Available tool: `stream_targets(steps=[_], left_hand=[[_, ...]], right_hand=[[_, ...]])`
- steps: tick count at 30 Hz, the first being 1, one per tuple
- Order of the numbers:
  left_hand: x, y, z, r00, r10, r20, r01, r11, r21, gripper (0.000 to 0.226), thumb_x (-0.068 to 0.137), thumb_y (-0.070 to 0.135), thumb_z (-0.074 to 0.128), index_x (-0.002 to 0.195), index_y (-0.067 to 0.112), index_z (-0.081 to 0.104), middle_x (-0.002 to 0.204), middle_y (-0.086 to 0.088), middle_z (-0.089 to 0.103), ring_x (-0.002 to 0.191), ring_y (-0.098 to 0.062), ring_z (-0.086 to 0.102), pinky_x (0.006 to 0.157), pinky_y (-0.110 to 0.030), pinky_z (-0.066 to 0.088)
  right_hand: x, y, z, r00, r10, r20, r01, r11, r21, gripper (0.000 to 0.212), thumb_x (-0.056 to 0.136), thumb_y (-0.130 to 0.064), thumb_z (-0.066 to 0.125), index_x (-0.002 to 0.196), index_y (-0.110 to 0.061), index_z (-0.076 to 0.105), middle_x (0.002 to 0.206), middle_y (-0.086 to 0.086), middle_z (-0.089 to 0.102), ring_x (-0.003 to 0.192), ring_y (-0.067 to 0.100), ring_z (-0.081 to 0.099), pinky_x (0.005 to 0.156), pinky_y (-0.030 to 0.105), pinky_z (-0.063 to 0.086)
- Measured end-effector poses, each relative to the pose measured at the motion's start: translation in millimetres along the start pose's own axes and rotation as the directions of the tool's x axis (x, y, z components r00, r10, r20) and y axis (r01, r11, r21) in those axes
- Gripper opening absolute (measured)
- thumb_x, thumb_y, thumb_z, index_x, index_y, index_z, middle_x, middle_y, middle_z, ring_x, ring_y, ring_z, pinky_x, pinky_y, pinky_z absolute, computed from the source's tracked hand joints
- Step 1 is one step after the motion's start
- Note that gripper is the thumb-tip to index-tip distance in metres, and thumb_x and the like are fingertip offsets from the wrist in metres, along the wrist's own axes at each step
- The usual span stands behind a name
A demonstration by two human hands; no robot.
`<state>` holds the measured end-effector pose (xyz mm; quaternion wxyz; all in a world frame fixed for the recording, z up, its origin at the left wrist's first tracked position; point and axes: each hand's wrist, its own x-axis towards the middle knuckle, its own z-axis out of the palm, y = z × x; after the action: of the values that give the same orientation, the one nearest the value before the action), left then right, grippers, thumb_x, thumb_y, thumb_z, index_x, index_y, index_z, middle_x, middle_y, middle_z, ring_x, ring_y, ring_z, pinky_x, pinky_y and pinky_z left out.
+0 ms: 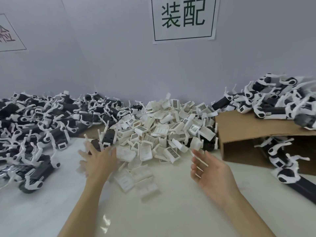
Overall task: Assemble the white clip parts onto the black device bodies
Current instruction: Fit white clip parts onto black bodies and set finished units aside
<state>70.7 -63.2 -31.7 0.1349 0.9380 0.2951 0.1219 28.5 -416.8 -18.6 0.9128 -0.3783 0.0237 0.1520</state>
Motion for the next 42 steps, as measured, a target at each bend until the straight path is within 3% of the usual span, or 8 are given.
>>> stream_targets(steps=[4,15,19,22,25,31,37,42], left_hand=[[5,-9,-1,0.999,0.023,-0.049,-0.022,1.000,0.021,0.051,0.112,0.041,0.031,0.123,0.023,0.077,0.138,-0.024,0.046,0.115,-0.044,0.048,0.105,-0.050,0.037],[-11,2,-16,0.884,0.163,-0.438,-0.287,0.929,-0.235,0.033,0.112,0.015,0.049,0.108,0.002,0.078,0.148,-0.037,0.045,0.117,-0.054,0.045,0.104,-0.061,0.034],[-29,24,-32,0.736,0.293,-0.610,-0.553,0.781,-0.291,0.027,0.109,0.013,0.056,0.115,0.005,0.080,0.151,-0.031,0.049,0.133,-0.051,0.045,0.112,-0.058,0.036],[-54,46,-40,0.726,0.376,-0.575,-0.674,0.554,-0.489,0.026,0.110,0.021,0.057,0.119,0.020,0.081,0.138,-0.004,0.066,0.132,-0.021,0.056,0.110,-0.037,0.041],[-88,68,-41,0.808,0.485,-0.336,-0.508,0.283,-0.814,0.030,0.108,0.033,0.054,0.107,0.030,0.085,0.085,0.010,0.072,0.105,0.002,0.066,0.100,-0.017,0.044],[-121,88,-14,0.768,0.638,-0.049,-0.244,0.222,-0.944,0.037,0.103,0.040,0.060,0.082,0.030,0.088,0.103,0.026,0.078,0.101,0.016,0.065,0.087,0.003,0.037],[-106,84,-7,0.770,0.624,0.136,-0.001,0.214,-0.977,0.064,0.091,0.066,0.068,0.059,0.011,0.077,0.109,0.002,0.080,0.134,-0.012,0.061,0.121,-0.047,0.037],[-115,91,-12,0.818,0.575,0.024,-0.046,0.107,-0.993,0.063,0.075,0.048,0.090,0.061,0.008,0.044,0.130,0.014,0.068,0.118,-0.014,0.071,0.089,-0.037,0.063]], right_hand=[[-2,1,1,1.000,0.002,-0.009,-0.002,1.000,0.003,0.035,0.093,-0.034,0.066,0.112,-0.008,0.081,0.089,0.006,0.066,0.071,0.018,0.062,0.062,0.029,0.056],[0,5,1,1.000,0.014,-0.019,-0.014,1.000,-0.026,0.032,0.089,-0.030,0.068,0.107,-0.008,0.082,0.088,0.007,0.066,0.069,0.019,0.061,0.061,0.028,0.056],[-2,6,4,0.999,0.028,-0.028,-0.029,0.999,-0.030,0.036,0.085,-0.029,0.071,0.112,-0.006,0.081,0.089,0.008,0.067,0.069,0.020,0.062,0.060,0.029,0.056],[-4,6,8,0.999,0.022,-0.030,-0.025,0.997,-0.080,0.044,0.083,-0.033,0.073,0.119,-0.007,0.077,0.094,0.010,0.070,0.074,0.020,0.066,0.064,0.030,0.055],[-6,8,15,1.000,-0.010,-0.006,0.008,0.986,-0.164,0.049,0.088,-0.042,0.069,0.127,-0.013,0.072,0.117,0.014,0.075,0.098,0.024,0.075,0.079,0.035,0.056],[-6,10,15,0.993,-0.112,-0.042,0.101,0.972,-0.212,0.069,0.078,-0.046,0.083,0.132,-0.007,0.068,0.124,0.015,0.073,0.115,0.029,0.072,0.083,0.034,0.062],[-5,0,9,0.995,-0.097,0.013,0.097,0.951,-0.293,0.058,0.058,-0.047,0.101,0.104,-0.016,0.084,0.107,0.007,0.076,0.103,0.026,0.074,0.087,0.032,0.059],[-11,-21,18,0.998,-0.056,0.024,0.061,0.902,-0.427,0.037,0.073,-0.037,0.093,0.102,-0.016,0.082,0.108,0.005,0.075,0.105,0.028,0.074,0.088,0.032,0.059]])
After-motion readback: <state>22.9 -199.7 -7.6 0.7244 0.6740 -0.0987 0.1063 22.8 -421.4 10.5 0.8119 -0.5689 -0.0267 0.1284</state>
